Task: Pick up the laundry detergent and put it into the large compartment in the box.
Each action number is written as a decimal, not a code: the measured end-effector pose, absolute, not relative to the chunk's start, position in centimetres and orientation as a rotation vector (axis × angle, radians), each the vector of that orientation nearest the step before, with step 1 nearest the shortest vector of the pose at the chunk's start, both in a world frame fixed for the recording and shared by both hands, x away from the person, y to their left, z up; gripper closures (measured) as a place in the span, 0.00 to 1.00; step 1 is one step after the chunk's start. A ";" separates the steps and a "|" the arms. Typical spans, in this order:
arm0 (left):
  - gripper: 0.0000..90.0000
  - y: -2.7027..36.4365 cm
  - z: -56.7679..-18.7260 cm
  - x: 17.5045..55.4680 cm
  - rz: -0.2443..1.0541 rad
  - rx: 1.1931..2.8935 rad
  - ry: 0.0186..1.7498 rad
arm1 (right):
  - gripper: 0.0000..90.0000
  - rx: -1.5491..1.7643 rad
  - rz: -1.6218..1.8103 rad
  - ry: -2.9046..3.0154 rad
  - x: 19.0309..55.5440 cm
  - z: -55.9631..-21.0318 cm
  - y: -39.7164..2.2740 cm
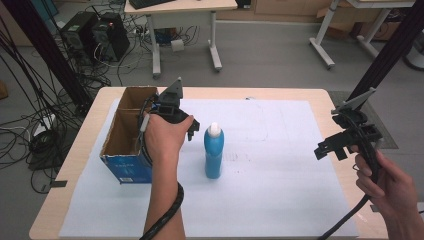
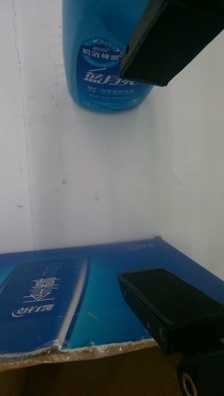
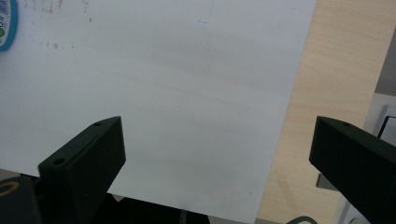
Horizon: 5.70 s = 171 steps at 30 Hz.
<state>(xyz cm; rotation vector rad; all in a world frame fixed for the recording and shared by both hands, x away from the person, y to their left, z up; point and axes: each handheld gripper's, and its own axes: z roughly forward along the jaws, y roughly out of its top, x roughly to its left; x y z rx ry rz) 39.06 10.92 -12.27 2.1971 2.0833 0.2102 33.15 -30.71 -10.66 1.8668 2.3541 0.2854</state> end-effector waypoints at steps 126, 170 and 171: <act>0.06 0.2 -12.1 39.2 0.197 2.277 2.004 | 0.04 1.876 0.319 2.354 32.4 -10.1 -32.8; 0.41 -0.8 -13.4 38.6 0.280 2.278 2.014 | 0.04 1.882 0.321 2.356 32.8 -10.3 -33.0; 0.41 -0.7 -13.4 38.5 0.283 2.280 2.010 | 0.04 1.883 0.321 2.355 32.7 -10.3 -33.0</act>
